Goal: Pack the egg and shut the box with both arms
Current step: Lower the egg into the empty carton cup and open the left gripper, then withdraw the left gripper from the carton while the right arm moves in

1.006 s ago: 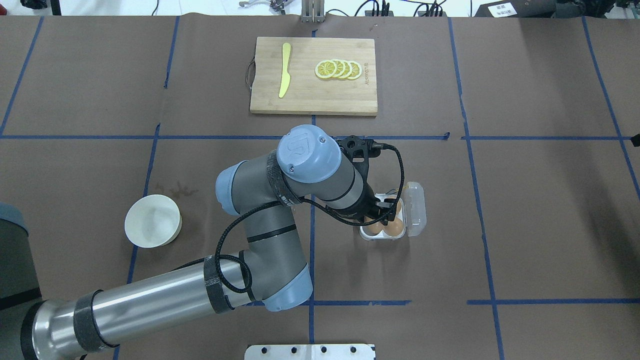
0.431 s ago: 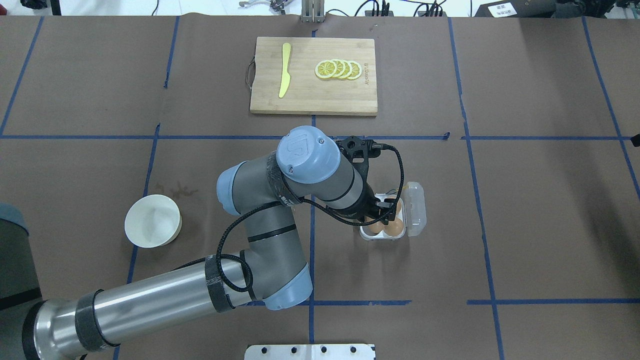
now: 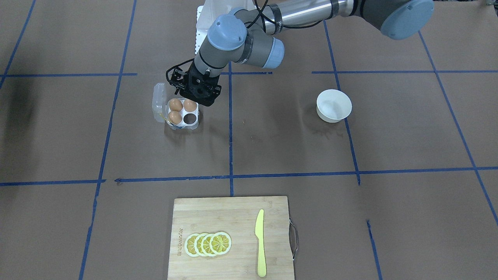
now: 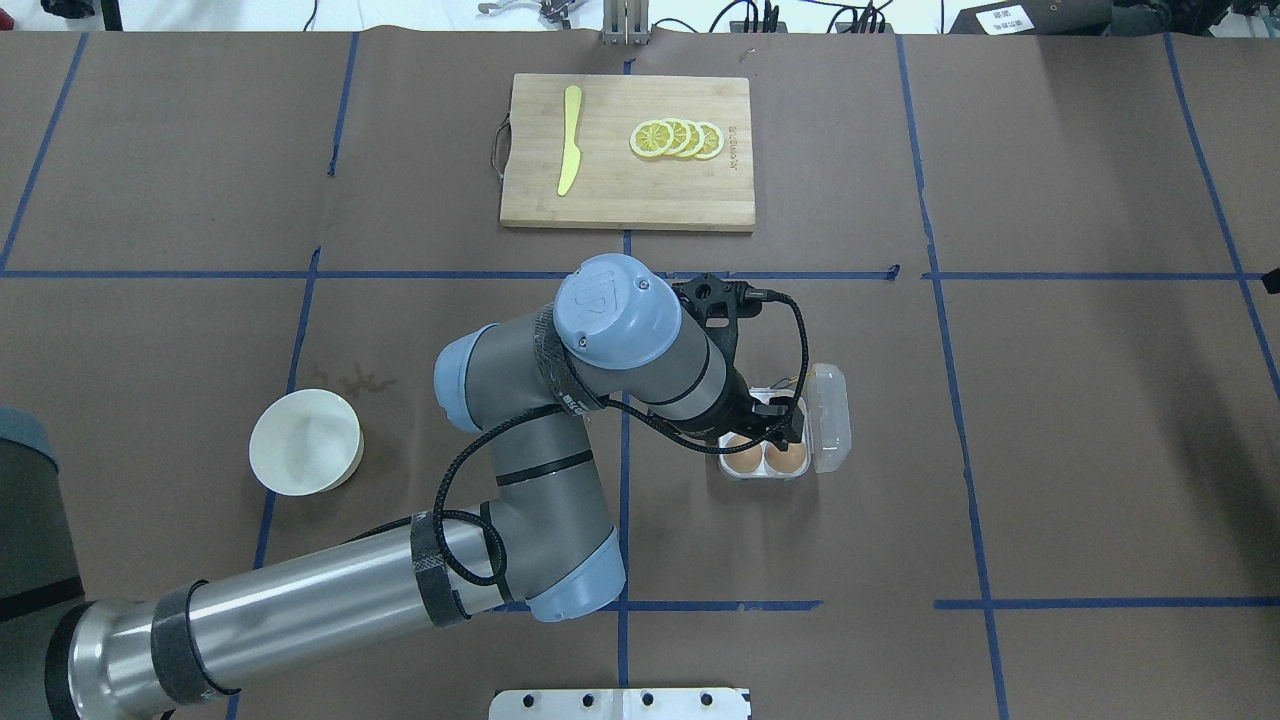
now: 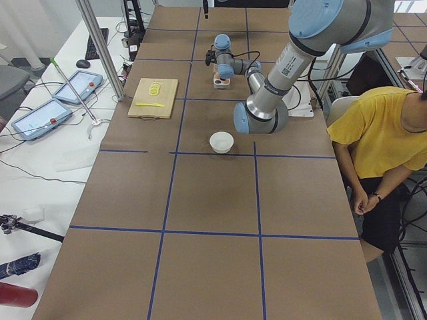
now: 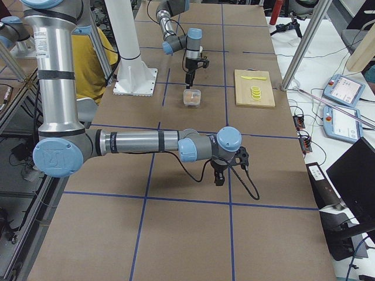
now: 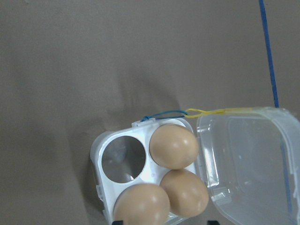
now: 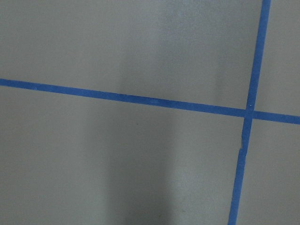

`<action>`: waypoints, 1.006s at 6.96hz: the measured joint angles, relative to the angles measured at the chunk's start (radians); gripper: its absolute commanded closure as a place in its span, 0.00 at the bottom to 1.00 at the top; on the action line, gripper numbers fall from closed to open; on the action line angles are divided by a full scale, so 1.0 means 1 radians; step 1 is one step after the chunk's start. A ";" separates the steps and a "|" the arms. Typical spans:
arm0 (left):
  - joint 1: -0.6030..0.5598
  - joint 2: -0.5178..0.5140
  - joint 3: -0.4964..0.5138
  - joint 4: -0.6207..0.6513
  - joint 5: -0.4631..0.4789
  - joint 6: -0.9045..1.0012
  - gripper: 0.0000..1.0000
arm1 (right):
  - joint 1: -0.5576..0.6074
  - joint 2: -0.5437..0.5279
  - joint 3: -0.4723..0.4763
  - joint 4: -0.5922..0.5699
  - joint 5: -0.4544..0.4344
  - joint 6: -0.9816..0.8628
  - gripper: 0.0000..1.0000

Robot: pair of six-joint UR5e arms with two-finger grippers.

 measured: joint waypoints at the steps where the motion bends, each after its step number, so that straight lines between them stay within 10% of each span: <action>1: 0.000 0.000 0.000 0.001 0.000 0.001 0.10 | 0.000 0.000 0.000 0.000 0.000 0.000 0.00; 7: -0.208 0.241 -0.249 0.149 -0.113 0.211 0.14 | -0.114 0.001 0.134 0.005 0.054 0.224 0.00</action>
